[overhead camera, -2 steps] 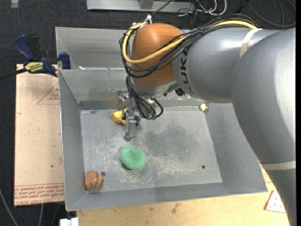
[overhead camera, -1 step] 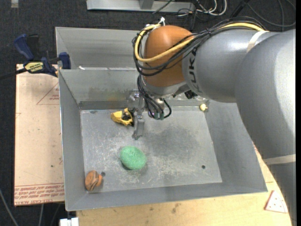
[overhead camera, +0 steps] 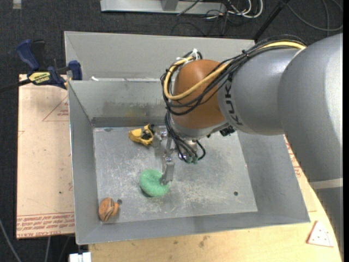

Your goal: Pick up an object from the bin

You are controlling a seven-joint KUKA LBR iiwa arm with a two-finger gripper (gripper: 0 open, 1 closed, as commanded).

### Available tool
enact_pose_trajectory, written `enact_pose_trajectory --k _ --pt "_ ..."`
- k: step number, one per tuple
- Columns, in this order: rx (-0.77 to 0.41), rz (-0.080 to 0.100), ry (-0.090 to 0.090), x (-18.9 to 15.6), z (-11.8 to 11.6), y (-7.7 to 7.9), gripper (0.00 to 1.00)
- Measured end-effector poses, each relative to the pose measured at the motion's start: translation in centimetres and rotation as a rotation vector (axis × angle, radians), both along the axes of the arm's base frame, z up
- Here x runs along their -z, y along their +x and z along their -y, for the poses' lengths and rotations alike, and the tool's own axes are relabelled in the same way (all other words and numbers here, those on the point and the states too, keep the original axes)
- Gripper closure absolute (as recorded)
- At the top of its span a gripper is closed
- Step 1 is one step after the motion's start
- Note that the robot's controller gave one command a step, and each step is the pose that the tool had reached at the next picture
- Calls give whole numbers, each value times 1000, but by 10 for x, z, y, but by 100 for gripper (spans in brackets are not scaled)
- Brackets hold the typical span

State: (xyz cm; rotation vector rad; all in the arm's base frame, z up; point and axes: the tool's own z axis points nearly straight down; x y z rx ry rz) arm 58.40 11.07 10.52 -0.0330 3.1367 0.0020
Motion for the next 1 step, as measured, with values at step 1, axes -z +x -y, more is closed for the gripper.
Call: enact_pose_trajectory --k 1 --pt "-122 -5 -1 31 -9 -28 0"
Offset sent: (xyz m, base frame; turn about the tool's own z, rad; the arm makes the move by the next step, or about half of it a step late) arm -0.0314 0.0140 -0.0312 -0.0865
